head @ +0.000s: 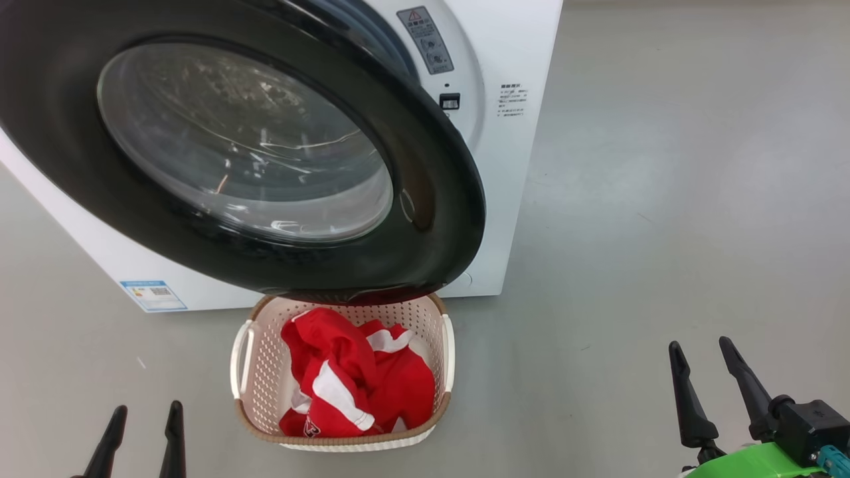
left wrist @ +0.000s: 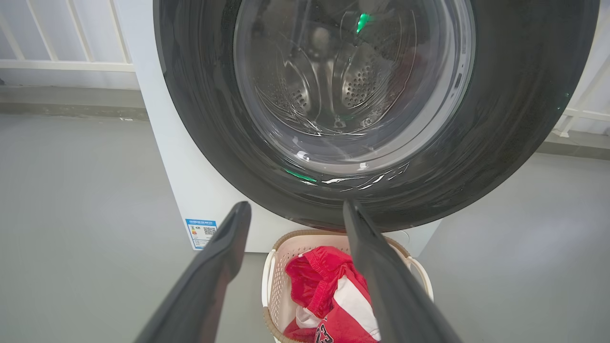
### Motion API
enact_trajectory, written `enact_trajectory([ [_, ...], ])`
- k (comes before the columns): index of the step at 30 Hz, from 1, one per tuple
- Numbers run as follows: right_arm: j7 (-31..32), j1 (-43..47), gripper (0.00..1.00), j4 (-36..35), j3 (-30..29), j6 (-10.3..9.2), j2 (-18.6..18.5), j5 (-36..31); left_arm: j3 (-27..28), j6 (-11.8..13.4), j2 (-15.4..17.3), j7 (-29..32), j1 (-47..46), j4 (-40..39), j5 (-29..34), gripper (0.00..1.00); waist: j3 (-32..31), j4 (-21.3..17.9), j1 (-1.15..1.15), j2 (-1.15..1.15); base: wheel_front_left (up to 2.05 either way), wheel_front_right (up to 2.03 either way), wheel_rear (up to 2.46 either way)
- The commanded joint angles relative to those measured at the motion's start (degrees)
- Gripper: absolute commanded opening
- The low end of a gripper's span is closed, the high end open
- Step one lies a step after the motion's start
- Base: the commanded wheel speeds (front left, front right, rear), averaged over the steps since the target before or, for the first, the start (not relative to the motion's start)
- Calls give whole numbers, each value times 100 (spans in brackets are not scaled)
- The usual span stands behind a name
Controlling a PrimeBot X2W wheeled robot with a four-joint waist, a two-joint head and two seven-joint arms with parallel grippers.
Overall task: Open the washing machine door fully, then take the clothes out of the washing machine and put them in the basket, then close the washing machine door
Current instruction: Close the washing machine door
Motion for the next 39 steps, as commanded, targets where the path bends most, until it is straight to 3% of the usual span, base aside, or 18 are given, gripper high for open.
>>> enact_trajectory([
  [1,-37,-132,100,-159,133,35,-81,-39,182,-32,42,-70,-124,-164,45,100,1,20,0,0,0,0,0],
  [2,-37,-142,100,-162,155,35,-81,-37,163,-32,36,-70,-130,-167,49,100,3,36,0,0,0,0,0],
  [4,-37,-176,40,-181,224,35,-81,-8,115,-32,25,-70,-150,-179,56,100,12,81,0,0,0,0,0],
  [5,-37,-198,0,-196,265,35,-81,1,88,-32,19,-70,-165,-185,63,100,22,111,0,0,0,0,0],
  [24,-37,-1484,0,19,1374,35,-81,228,-297,-32,-214,-70,-467,-323,86,100,325,938,0,0,0,0,0],
  [39,-37,-2588,0,689,1596,35,-81,198,-567,-32,-335,-70,-806,-371,83,100,748,1427,0,0,0,0,0],
])
